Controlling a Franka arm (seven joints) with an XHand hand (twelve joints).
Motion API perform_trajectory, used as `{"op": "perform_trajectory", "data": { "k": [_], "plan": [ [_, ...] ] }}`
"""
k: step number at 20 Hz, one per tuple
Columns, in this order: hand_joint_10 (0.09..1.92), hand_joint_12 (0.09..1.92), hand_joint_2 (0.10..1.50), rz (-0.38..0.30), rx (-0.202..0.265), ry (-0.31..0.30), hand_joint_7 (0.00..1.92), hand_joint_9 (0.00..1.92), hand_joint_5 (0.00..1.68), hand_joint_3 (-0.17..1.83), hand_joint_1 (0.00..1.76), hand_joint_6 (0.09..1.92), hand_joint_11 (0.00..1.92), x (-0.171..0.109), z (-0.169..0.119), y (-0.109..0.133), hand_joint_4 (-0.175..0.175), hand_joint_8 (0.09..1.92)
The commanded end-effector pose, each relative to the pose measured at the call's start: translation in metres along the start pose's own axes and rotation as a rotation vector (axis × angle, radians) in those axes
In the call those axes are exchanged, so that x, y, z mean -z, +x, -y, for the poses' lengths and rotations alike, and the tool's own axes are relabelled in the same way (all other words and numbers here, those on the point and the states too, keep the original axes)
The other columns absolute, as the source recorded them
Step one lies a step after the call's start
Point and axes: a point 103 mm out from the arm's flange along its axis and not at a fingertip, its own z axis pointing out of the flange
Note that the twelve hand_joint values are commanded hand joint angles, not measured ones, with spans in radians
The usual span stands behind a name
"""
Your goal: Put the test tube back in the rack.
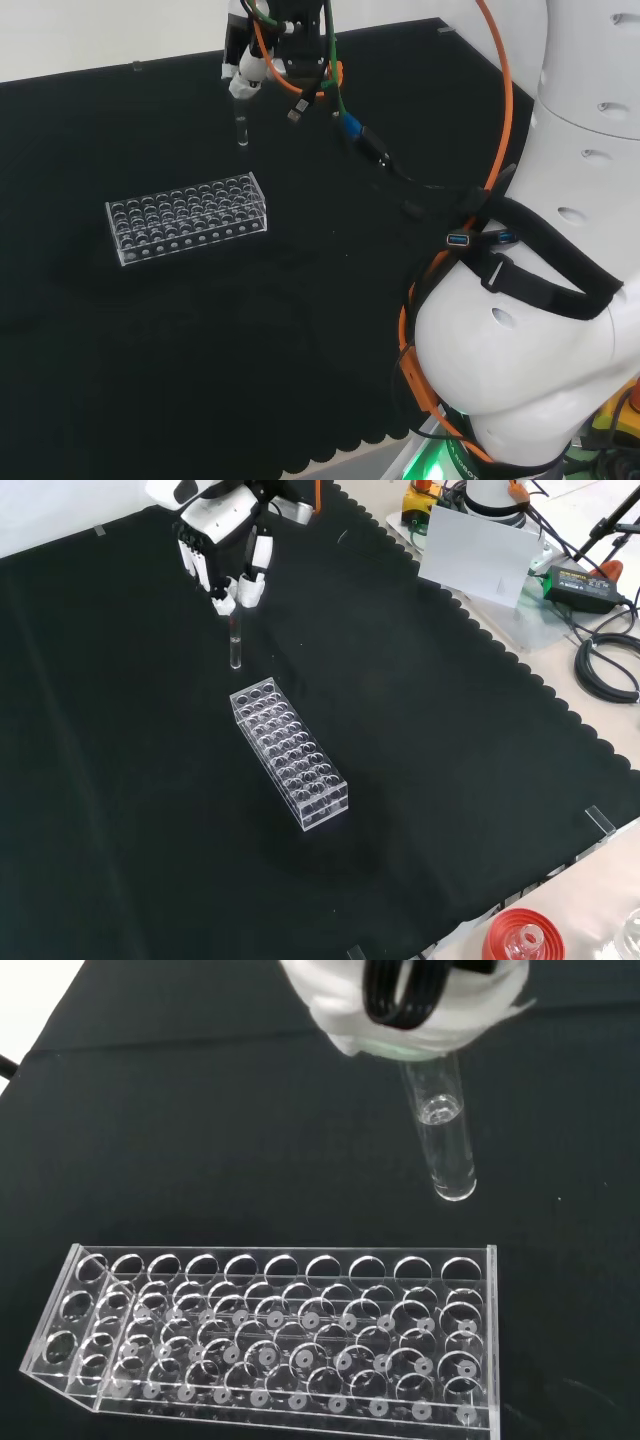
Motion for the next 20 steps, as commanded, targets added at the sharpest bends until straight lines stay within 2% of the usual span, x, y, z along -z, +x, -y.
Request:
{"op": "perform_trajectory", "data": {
  "k": [1,13,20],
  "plan": [
    [0.09,0.91,1.03,-0.007,0.018,-0.012,1.41,1.48,1.28,-0.17,1.43,0.35,1.2,0.005,0.0,0.005,-0.175,0.64],
    [0.09,0.91,1.03,-0.02,0.059,0.058,1.41,1.48,1.28,-0.17,1.43,0.35,1.2,-0.018,0.003,0.017,-0.175,0.64],
    [0.09,0.91,1.0,-0.036,0.074,0.101,1.39,1.48,1.27,-0.09,1.43,0.29,1.2,-0.031,0.007,0.021,-0.175,0.66]
  ]
}}
